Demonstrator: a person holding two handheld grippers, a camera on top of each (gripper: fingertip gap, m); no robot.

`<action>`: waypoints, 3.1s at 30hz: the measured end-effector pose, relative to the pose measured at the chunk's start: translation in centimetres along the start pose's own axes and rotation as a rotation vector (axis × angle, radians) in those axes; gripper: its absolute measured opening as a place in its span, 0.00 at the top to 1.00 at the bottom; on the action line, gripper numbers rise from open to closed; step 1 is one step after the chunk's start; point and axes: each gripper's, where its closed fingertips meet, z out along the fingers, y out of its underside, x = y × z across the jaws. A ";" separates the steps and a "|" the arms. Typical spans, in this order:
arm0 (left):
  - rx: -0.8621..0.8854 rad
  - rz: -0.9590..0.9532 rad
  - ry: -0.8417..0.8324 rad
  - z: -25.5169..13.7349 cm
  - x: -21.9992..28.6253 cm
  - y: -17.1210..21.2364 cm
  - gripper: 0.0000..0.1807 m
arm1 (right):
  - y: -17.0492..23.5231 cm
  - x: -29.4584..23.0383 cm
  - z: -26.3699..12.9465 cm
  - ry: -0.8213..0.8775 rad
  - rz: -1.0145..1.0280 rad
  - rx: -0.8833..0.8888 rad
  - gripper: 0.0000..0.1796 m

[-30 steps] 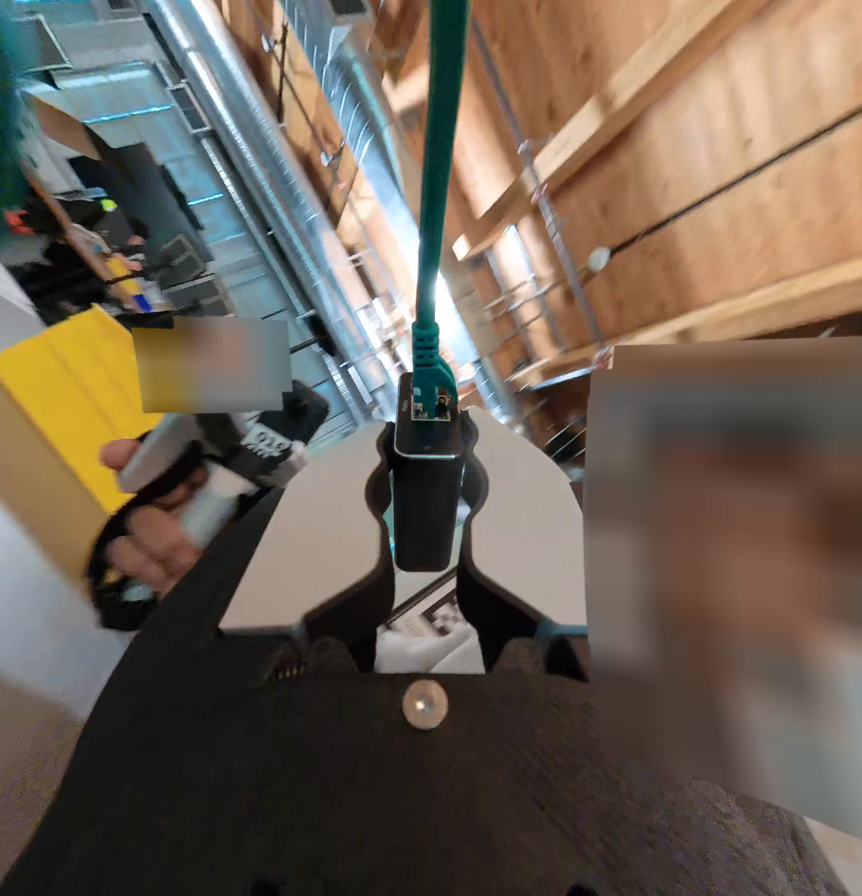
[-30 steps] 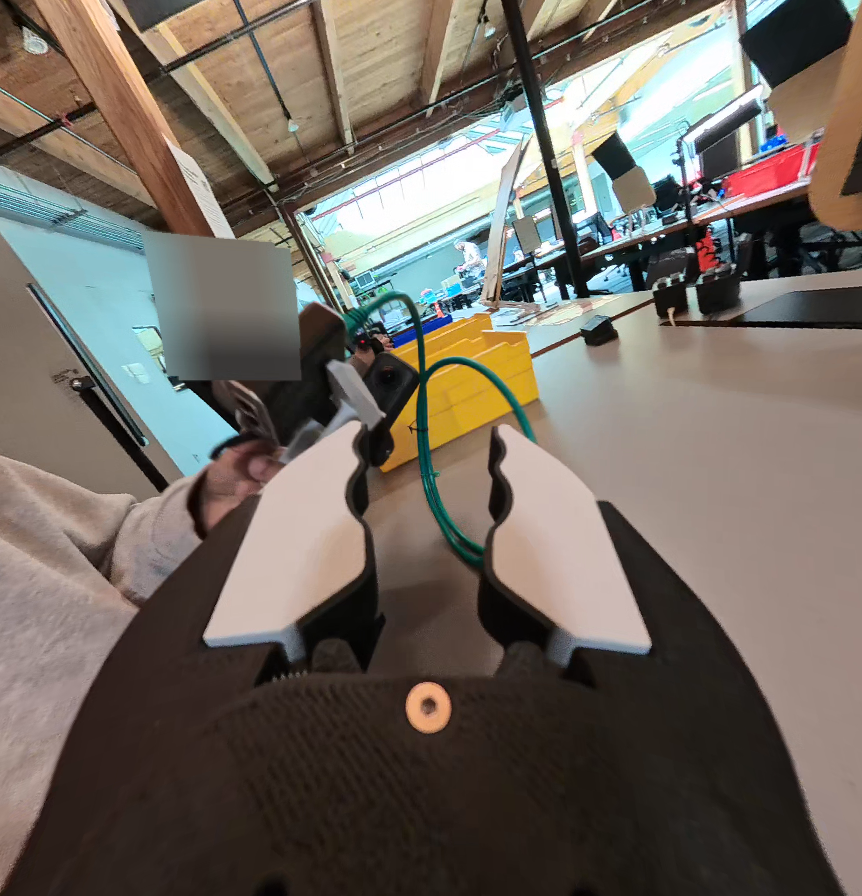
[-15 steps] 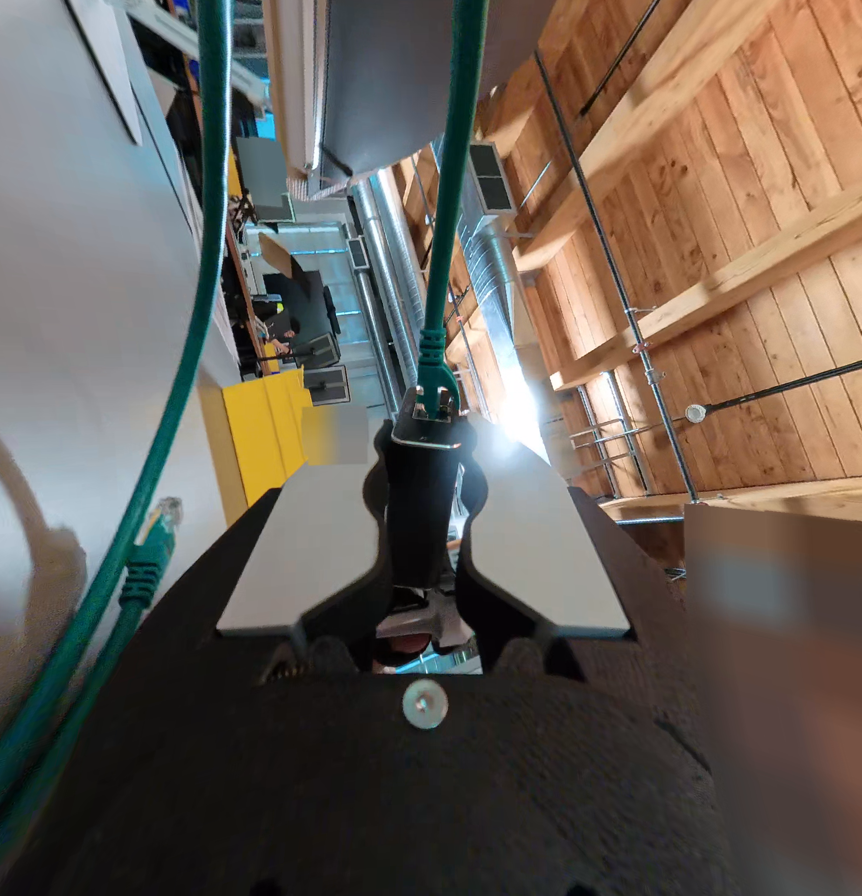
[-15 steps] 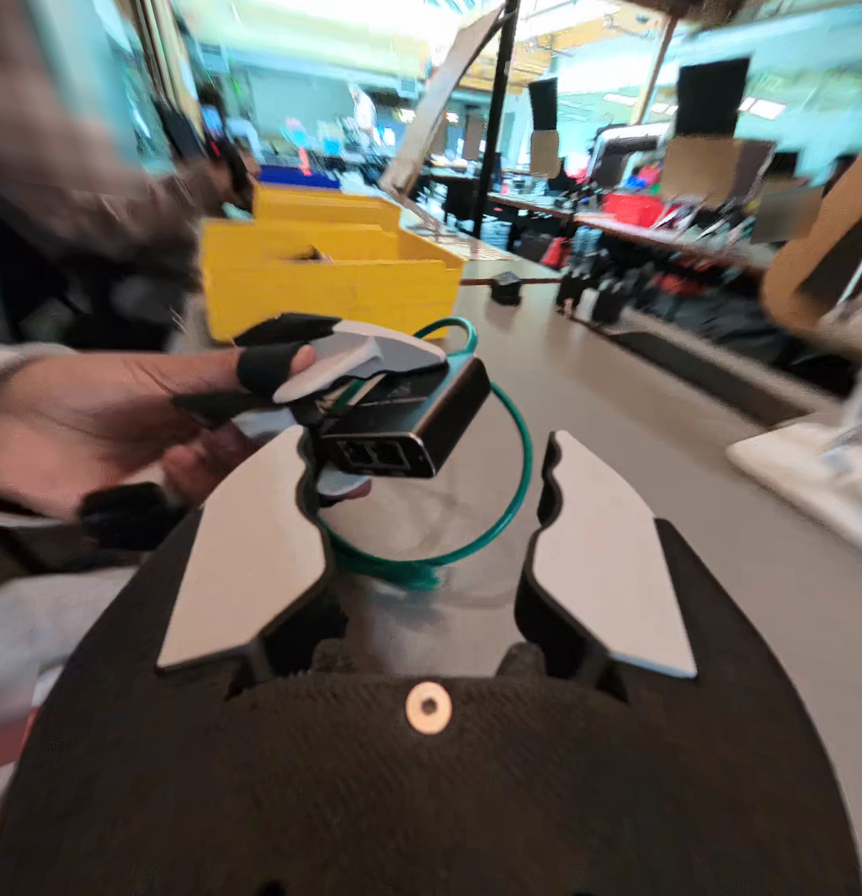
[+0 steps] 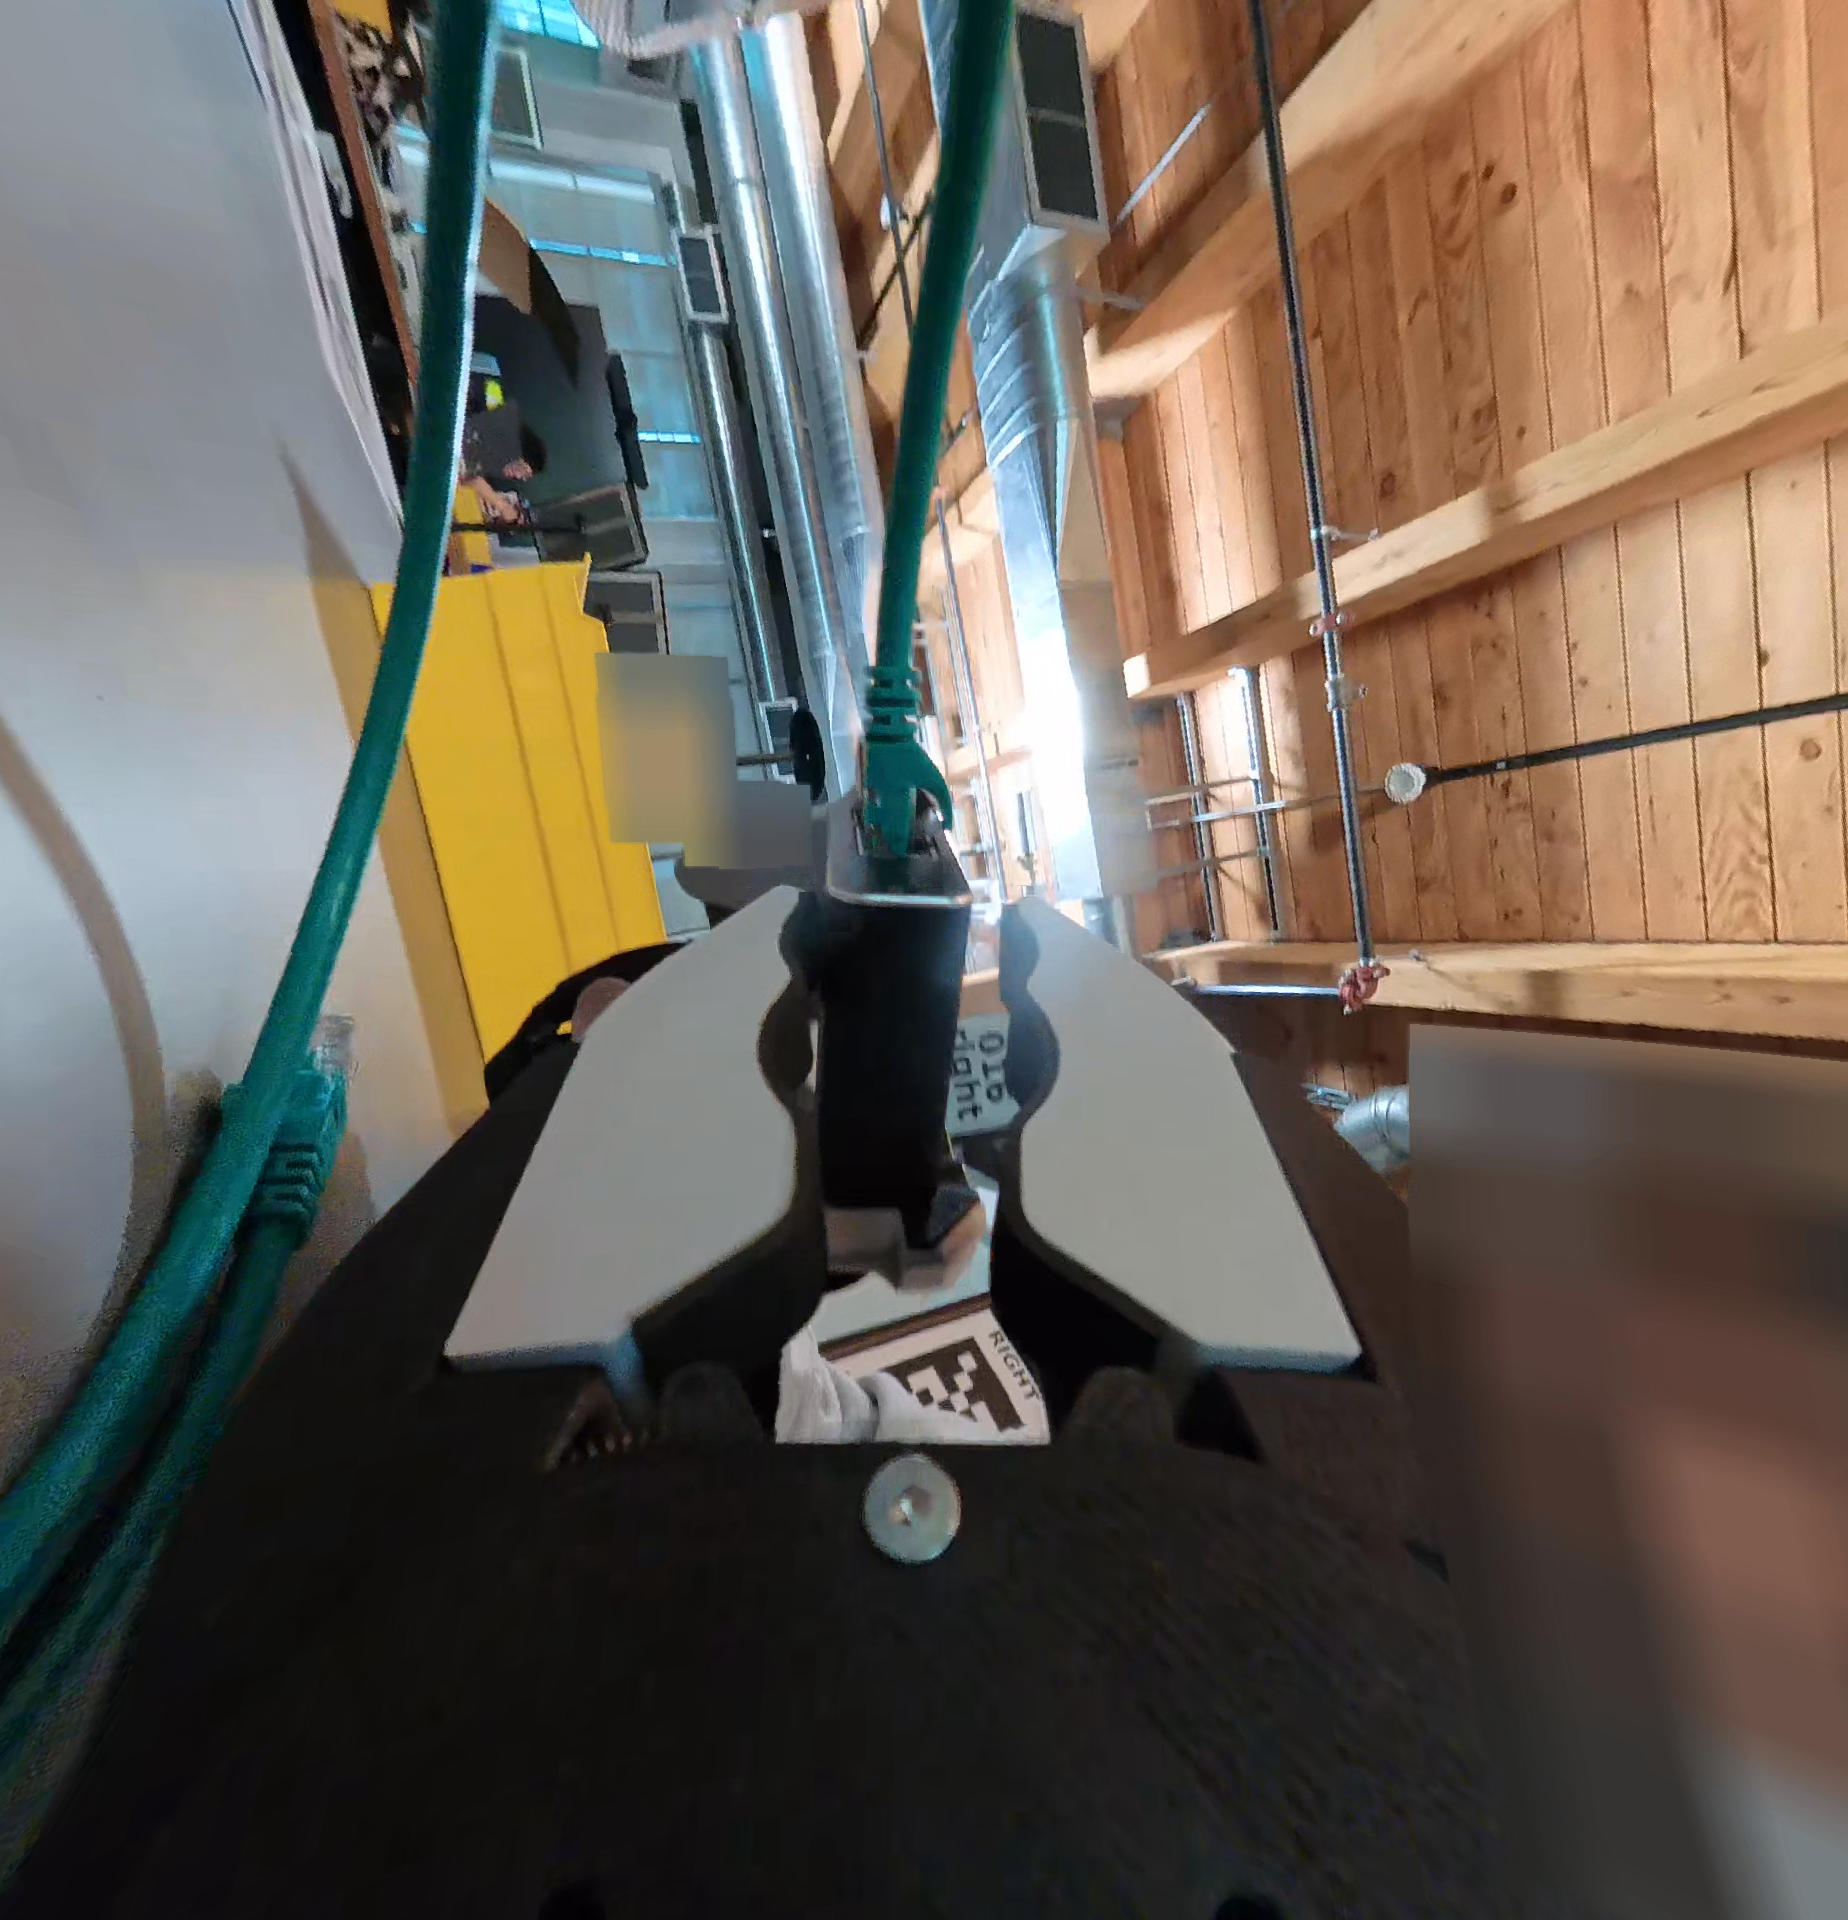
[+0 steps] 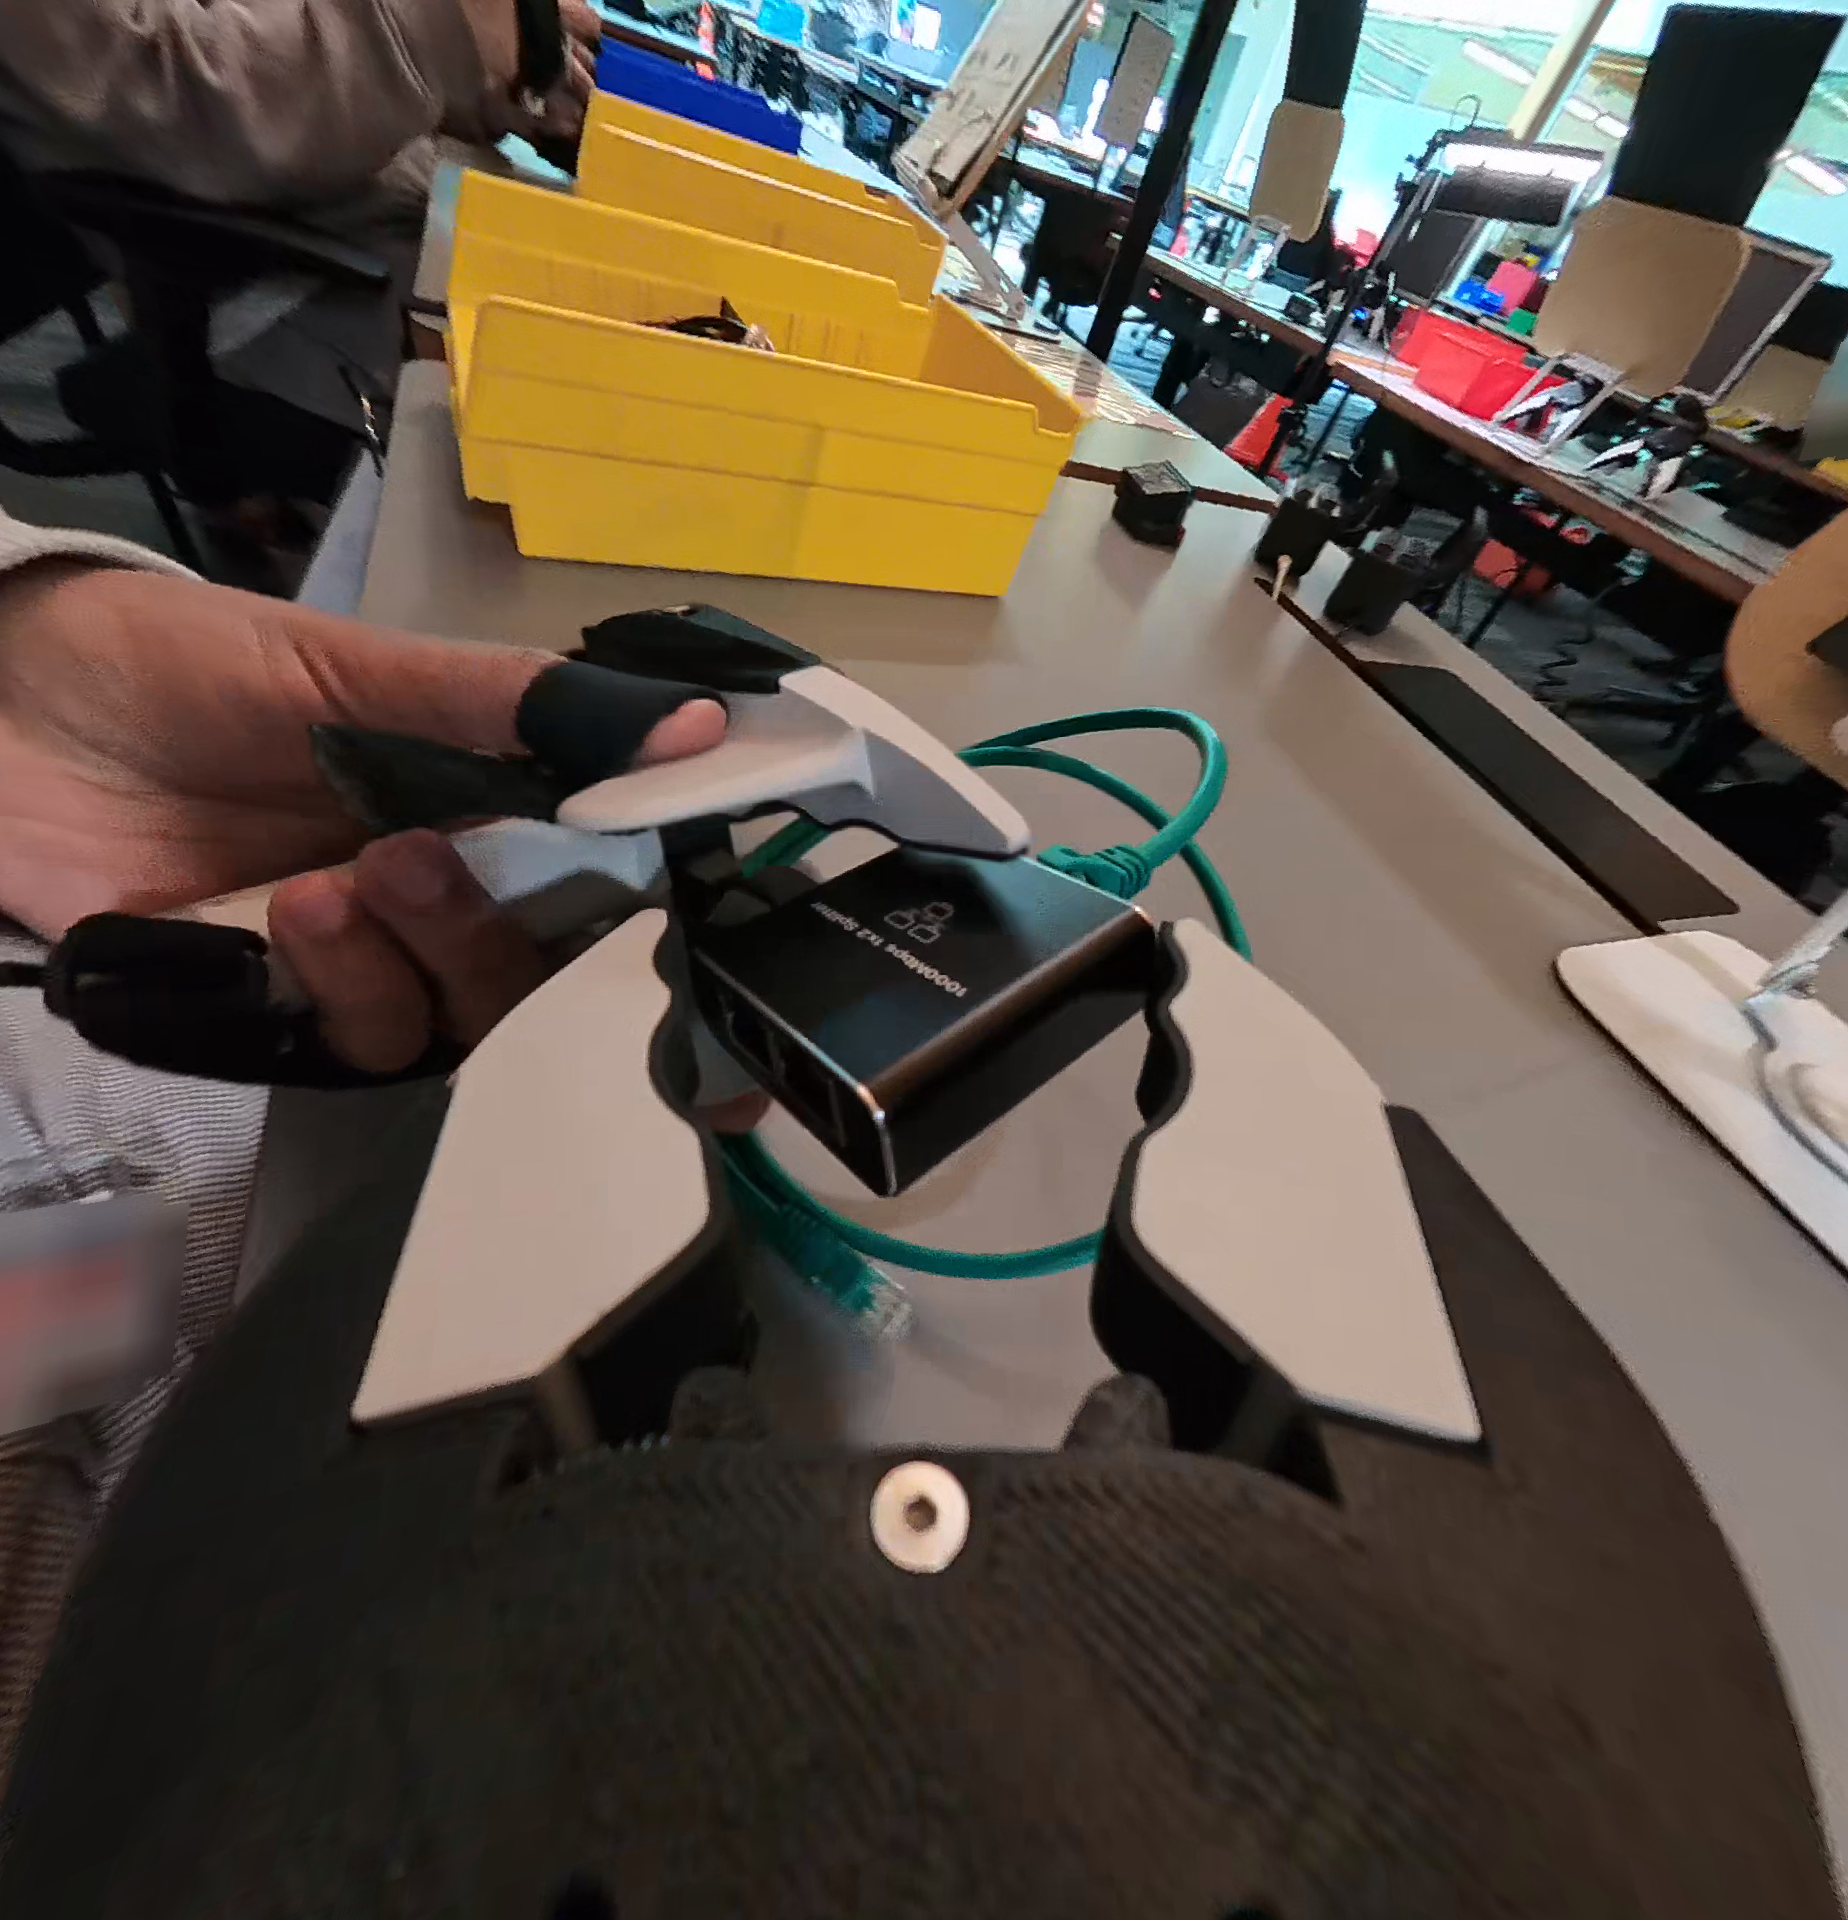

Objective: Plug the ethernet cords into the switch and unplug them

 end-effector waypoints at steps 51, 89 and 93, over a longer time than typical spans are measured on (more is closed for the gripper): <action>-0.595 1.581 -1.016 -4.2 -4.7 -3.2 0.91 | 0.4 2.8 -2.3 -0.322 0.717 0.247 0.54; -0.574 0.783 -0.283 -2.2 -1.3 1.7 0.85 | -0.4 1.1 -1.9 -0.307 0.603 0.208 0.84; -0.474 0.776 -0.301 -2.4 -0.9 -0.2 0.85 | 0.8 3.4 -2.1 -0.155 0.594 0.206 0.74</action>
